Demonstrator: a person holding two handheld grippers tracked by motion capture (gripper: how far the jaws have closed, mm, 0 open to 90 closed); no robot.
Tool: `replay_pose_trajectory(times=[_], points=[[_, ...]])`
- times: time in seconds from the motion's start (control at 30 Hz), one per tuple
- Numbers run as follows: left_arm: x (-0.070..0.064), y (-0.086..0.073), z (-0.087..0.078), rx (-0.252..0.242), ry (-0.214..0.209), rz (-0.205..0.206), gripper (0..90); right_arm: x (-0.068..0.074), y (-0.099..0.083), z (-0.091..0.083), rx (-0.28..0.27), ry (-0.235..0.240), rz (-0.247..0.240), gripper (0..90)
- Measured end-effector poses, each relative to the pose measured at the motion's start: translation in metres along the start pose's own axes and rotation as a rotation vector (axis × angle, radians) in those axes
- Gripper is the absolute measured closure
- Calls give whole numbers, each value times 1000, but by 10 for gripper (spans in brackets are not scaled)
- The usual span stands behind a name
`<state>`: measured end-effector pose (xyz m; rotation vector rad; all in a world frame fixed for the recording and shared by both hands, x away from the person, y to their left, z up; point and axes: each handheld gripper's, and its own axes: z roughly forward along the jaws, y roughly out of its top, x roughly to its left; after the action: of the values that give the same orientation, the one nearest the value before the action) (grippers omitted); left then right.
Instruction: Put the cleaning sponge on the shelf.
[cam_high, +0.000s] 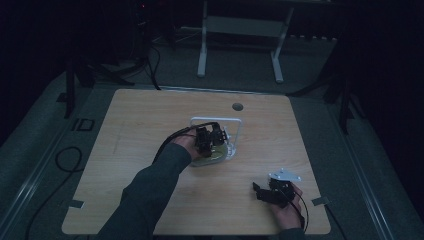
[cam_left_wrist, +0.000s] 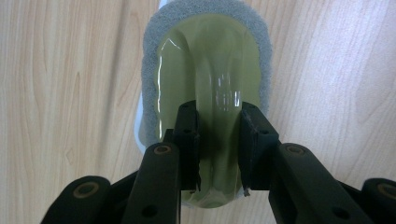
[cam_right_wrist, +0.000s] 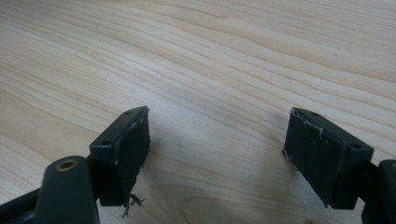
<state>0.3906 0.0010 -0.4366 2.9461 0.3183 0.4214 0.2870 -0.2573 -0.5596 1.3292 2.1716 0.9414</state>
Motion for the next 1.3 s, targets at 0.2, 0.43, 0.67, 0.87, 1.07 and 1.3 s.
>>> replay_pose_trajectory(times=[0.2,0.43,0.67,0.87,1.07,1.3], points=[[1,1,3,-13,5,29,718,0,0,0,-1,0,0,218],[3,2,9,-18,16,62,717,0,0,0,0,0,0,218],[4,7,10,-33,18,79,717,0,0,0,0,0,0,218],[6,10,7,-31,6,105,717,0,0,0,-1,0,0,218],[10,13,2,-48,7,114,717,0,0,0,-1,0,-1,218],[12,11,5,-49,9,141,717,0,0,0,-1,0,0,218]])
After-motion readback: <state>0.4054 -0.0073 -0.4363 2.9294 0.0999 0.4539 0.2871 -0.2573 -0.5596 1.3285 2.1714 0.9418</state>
